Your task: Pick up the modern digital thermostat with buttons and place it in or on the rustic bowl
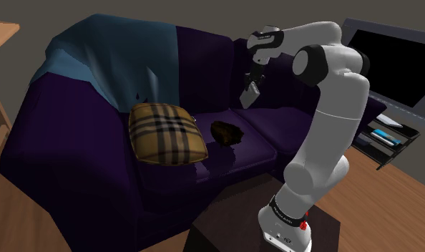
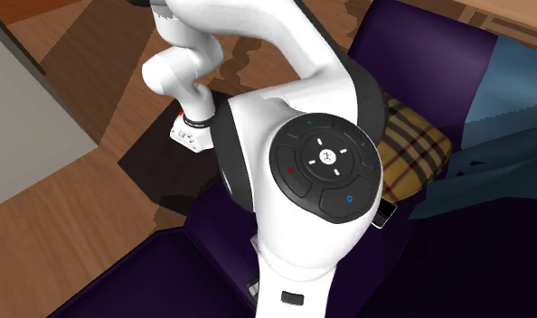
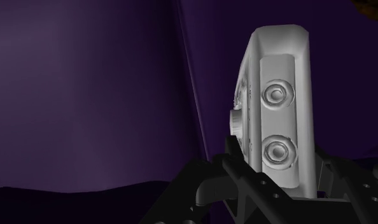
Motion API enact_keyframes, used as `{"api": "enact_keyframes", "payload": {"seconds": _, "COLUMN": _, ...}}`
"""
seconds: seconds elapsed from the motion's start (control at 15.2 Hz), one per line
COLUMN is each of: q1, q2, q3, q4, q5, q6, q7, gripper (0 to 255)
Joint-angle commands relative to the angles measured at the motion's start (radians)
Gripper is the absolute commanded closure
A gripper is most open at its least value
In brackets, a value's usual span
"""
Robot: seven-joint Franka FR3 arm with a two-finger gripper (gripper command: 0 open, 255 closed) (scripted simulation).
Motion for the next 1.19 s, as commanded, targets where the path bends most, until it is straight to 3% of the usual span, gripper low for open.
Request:
{"api": "enact_keyframes", "payload": {"seconds": 0.0, "q1": -0.002, "q2": 0.004, "q3": -0.001, "q4": 0.033, "q5": 0.001, "q6": -0.029, "q7": -0.001, "gripper": 255}}
{"api": "enact_keyframes", "payload": {"seconds": 0.53, "q1": -0.008, "q2": 0.005, "q3": -0.003, "q4": 0.131, "q5": 0.000, "q6": -0.126, "q7": -0.001, "gripper": 255}}
{"api": "enact_keyframes", "payload": {"seconds": 1.12, "q1": 0.125, "q2": -0.299, "q3": 0.063, "q4": -0.199, "q5": -0.114, "q6": -0.085, "q7": 0.203, "gripper": 255}}
